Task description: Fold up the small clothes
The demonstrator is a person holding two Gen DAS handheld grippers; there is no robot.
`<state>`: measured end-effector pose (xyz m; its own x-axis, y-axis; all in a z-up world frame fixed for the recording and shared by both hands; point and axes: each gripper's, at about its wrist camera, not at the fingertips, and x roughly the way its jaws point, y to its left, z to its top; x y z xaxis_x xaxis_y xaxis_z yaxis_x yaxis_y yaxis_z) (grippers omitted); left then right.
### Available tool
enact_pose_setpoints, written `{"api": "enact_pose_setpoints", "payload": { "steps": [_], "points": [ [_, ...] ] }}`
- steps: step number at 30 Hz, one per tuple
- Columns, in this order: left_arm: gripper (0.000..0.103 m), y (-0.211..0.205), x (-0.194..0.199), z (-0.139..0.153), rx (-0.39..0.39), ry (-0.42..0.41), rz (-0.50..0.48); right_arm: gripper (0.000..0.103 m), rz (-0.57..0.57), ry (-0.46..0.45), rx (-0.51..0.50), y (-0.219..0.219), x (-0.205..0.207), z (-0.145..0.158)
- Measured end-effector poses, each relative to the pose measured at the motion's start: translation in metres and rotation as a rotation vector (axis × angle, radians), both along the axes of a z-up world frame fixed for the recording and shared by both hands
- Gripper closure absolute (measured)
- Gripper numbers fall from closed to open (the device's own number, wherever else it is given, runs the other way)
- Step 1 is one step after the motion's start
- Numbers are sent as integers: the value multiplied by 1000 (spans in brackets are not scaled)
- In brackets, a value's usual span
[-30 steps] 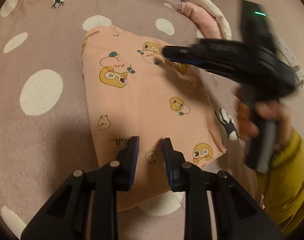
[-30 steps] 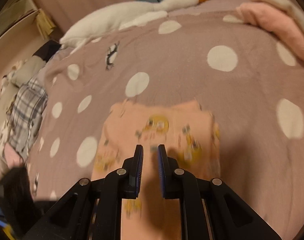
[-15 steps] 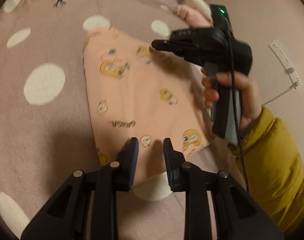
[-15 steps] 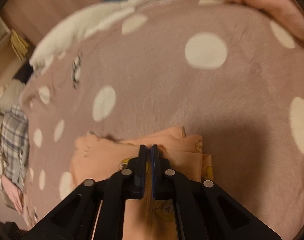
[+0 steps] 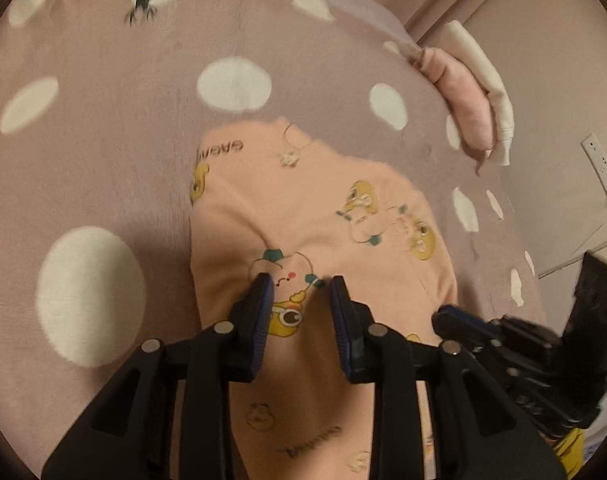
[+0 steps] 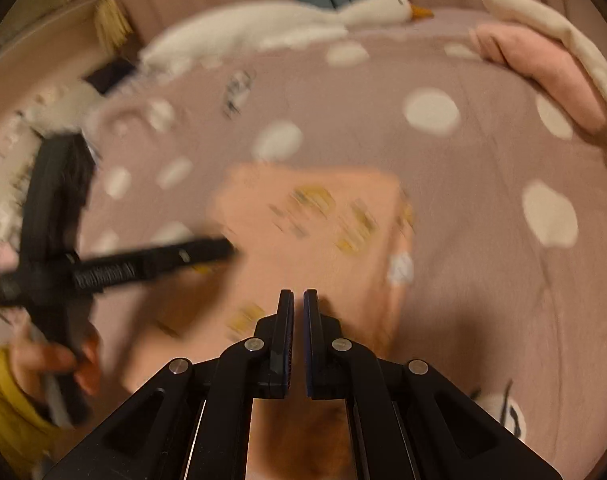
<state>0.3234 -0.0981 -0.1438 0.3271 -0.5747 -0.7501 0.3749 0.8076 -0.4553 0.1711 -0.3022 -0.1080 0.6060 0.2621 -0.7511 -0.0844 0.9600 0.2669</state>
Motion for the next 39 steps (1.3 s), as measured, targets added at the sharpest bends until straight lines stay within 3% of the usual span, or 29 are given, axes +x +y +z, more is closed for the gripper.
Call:
{"api": "enact_pose_setpoints", "payload": {
  "steps": [6, 9, 10, 11, 13, 17, 22, 28, 33, 36, 39],
  "points": [
    [76, 16, -13, 15, 1, -4, -2, 103, -70, 59, 268, -38, 2, -19],
    [52, 35, -28, 19, -64, 10, 9, 101, -80, 53, 318, -49, -9, -13],
    [30, 41, -32, 19, -75, 22, 16, 93, -83, 53, 337, -52, -13, -12],
    [22, 49, -37, 18, -80, 32, 34, 72, -94, 56, 369, -59, -18, -11],
    [23, 65, -46, 14, -122, 68, 38, 36, -147, 69, 393, -67, -33, -13],
    [23, 79, -50, -5, -204, 190, 37, 35, -194, 76, 489, -91, -41, -21],
    [23, 73, -43, -10, -311, 251, 23, 35, -149, 128, 556, -81, -24, -32],
    [21, 40, -33, -9, -267, 233, -36, 35, -78, 136, 503, -56, 6, -34],
    [20, 29, -20, -13, -288, 247, -45, 35, -86, 127, 522, -55, 24, -36],
    [20, 26, -12, -15, -308, 267, -32, 43, -106, 101, 520, -56, 29, -39],
    [32, 29, -12, -16, -286, 258, 0, 58, -136, 87, 509, -56, 31, -41]
  ]
}}
